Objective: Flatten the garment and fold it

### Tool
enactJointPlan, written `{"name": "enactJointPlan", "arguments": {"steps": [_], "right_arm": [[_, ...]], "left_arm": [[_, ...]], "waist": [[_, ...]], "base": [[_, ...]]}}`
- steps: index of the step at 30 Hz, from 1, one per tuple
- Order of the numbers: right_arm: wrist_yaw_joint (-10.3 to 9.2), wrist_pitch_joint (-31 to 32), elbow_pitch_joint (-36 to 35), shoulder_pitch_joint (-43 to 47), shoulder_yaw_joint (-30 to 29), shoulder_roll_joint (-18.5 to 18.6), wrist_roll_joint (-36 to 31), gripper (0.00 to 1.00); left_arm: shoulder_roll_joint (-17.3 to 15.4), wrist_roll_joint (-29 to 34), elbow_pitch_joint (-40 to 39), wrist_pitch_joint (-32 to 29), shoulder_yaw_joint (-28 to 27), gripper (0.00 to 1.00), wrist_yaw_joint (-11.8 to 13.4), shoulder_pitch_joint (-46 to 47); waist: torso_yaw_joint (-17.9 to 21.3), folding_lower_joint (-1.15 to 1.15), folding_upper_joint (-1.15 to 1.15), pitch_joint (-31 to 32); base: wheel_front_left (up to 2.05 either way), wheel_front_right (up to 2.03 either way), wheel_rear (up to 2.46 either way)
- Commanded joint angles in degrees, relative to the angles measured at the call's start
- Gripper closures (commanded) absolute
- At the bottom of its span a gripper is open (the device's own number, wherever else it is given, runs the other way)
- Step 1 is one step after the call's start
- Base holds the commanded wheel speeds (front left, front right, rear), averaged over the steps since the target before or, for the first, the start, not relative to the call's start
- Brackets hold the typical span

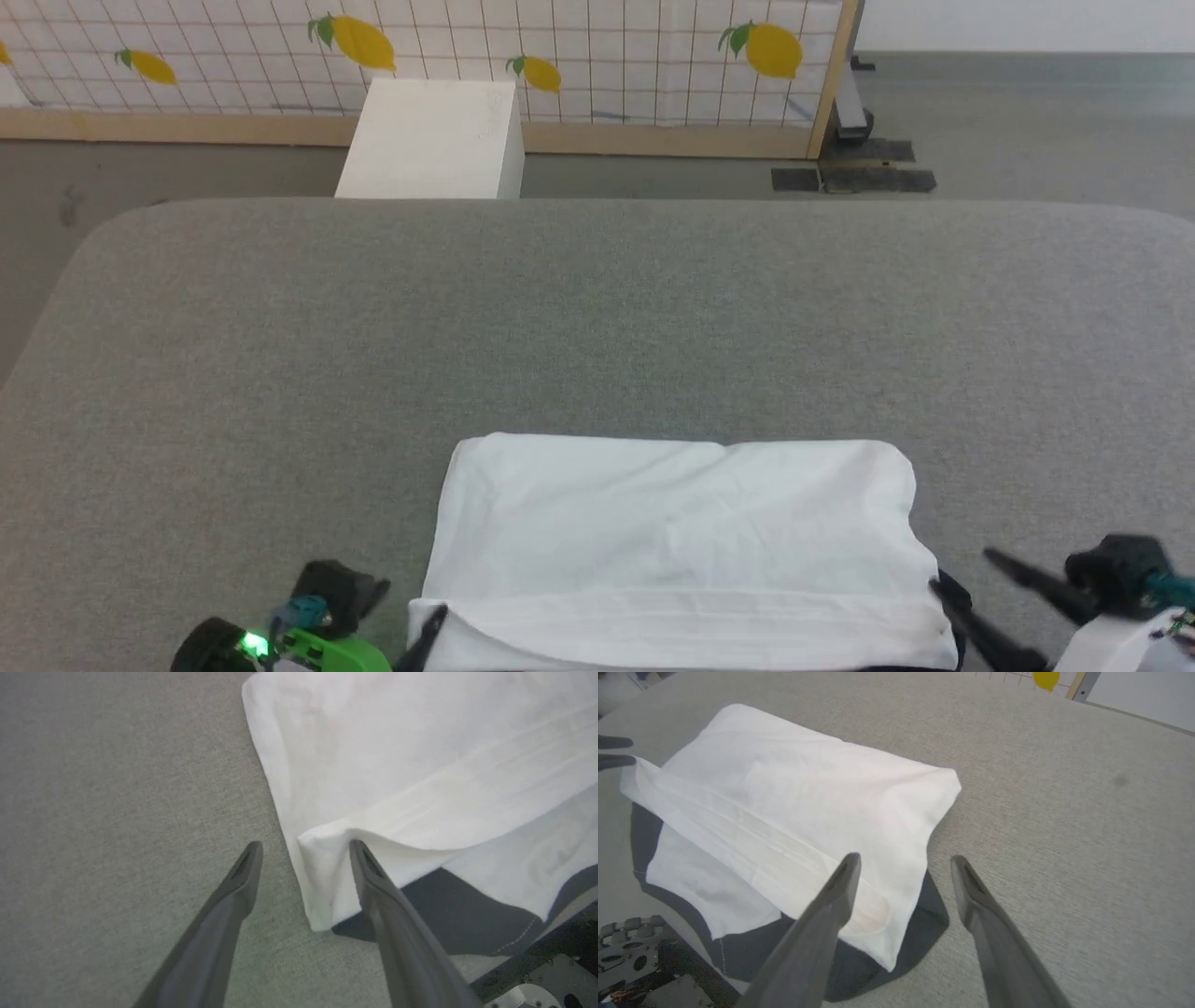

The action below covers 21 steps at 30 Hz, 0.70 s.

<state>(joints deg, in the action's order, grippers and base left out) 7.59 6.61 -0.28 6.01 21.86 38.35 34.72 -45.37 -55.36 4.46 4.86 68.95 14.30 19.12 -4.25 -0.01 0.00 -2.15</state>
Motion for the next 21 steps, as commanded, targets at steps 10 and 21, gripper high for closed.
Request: {"name": "enactJointPlan", "arguments": {"steps": [10,21], "right_arm": [[-0.1,12.0,-9.8,-1.9,-11.1,2.3,-0.8,0.0],[-0.1,30.6,-1.9,-10.0,-3.8,-0.7,6.1,0.0]], "left_arm": [[1.2,8.3,-3.5,10.0,-11.1,0.0,14.2,-1.3],[13.6,28.1,-9.3,10.1,-37.0,0.0,19.1,-12.3]], "waist": [[-1.0,0.01,0.0,2.1],[-2.5,0.01,0.0,-2.0]], "base": [[0.0,0.0,0.0],[0.0,0.0,0.0]]}}
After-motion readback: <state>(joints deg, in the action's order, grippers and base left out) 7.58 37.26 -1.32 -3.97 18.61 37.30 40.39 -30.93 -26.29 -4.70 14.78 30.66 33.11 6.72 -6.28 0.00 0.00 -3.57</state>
